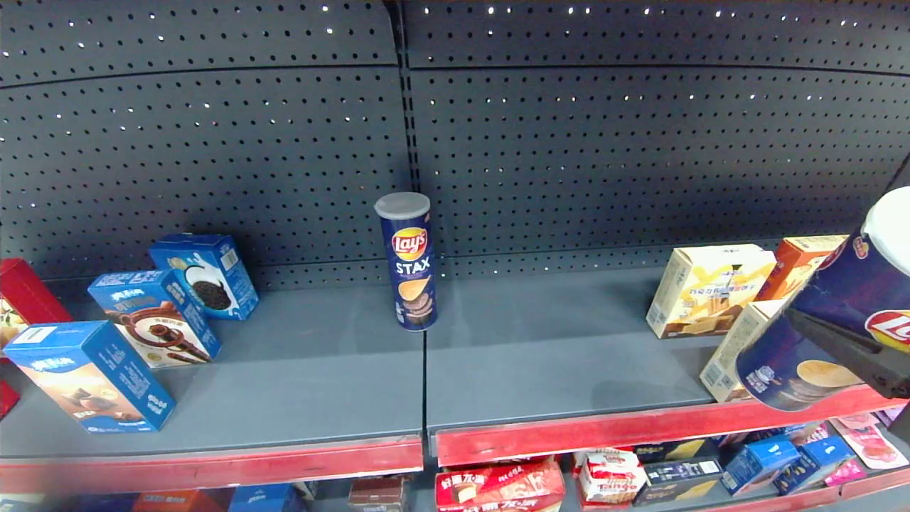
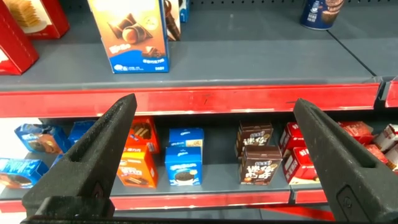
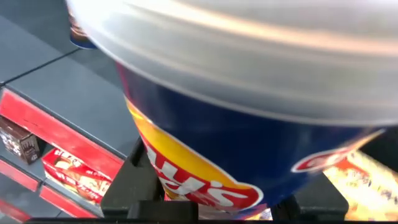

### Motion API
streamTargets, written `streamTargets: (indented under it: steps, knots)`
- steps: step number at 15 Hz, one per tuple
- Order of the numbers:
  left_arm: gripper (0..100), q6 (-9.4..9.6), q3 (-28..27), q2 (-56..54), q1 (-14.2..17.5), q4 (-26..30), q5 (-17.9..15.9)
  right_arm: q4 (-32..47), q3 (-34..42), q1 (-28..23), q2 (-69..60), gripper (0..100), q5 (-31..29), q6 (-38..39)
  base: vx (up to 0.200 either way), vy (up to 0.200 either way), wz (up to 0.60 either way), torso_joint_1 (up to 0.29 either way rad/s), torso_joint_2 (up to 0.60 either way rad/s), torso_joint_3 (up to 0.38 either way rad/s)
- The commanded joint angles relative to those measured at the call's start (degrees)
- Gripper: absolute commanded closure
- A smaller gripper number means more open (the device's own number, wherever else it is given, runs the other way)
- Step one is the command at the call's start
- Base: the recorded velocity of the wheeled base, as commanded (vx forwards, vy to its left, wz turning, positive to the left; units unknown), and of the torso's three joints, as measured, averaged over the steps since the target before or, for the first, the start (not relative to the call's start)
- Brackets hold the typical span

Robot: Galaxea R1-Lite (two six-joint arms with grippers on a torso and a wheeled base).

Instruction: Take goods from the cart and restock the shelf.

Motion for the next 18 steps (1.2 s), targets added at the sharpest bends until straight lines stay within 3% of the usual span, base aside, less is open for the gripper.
streamTargets:
  steps: [1,7,8,10,12,13,14,15,16,18]
  knots:
    - [0,0.05,0.0,0.1,0.0,0.0,0.0,0.0,-0.2,2.8,1.1,100,-2.1,0.7,0.0,0.0,0.0,0.0,0.0,0.0]
    - [0,0.49,-0.2,0.1,-0.1,0.2,-1.4,0.2,0.0,3.8,0.9,100,-6.0,0.7,0.0,0.0,0.0,0.0,0.0,0.0]
    - [0,2.08,-0.2,0.1,-0.1,0.2,-2.1,0.2,-0.3,3.8,1.1,100,-7.4,0.7,0.0,0.0,0.0,0.0,0.0,0.0]
    - [0,3.39,-0.2,0.2,-0.2,0.3,-4.6,0.2,-0.3,4.4,0.9,100,-9.3,0.7,0.0,0.0,0.0,0.0,0.0,0.0]
    - [0,3.75,-0.2,0.8,-0.3,0.3,-5.0,0.0,-0.3,5.2,0.5,100,-10.9,0.7,0.0,0.0,0.0,0.0,0.0,0.0]
    - [0,3.57,-2.7,1.7,-0.4,0.1,-6.6,0.2,-0.6,5.1,0.4,100,-11.2,0.7,0.0,0.0,0.0,0.0,0.0,0.0]
    - [0,-0.03,-14.0,11.6,-1.2,0.5,-10.6,0.2,-1.2,5.0,0.5,100,-11.2,0.6,0.0,0.0,0.0,0.0,0.0,0.0]
    - [0,-3.72,-20.5,18.4,-1.4,0.0,-12.4,0.2,-1.2,5.2,0.6,100,-11.9,0.6,0.0,0.0,0.0,0.0,0.0,0.0]
    - [0,-3.99,-24.5,23.9,-2.6,-0.5,-14.6,0.2,-1.4,5.7,0.9,100,-12.8,0.6,0.0,0.0,0.0,0.0,0.0,0.0]
    - [0,0.32,-24.8,35.4,-6.8,-4.2,-21.8,0.2,-2.4,7.9,1.5,100,-15.3,0.6,0.0,0.0,0.0,0.0,0.0,0.0]
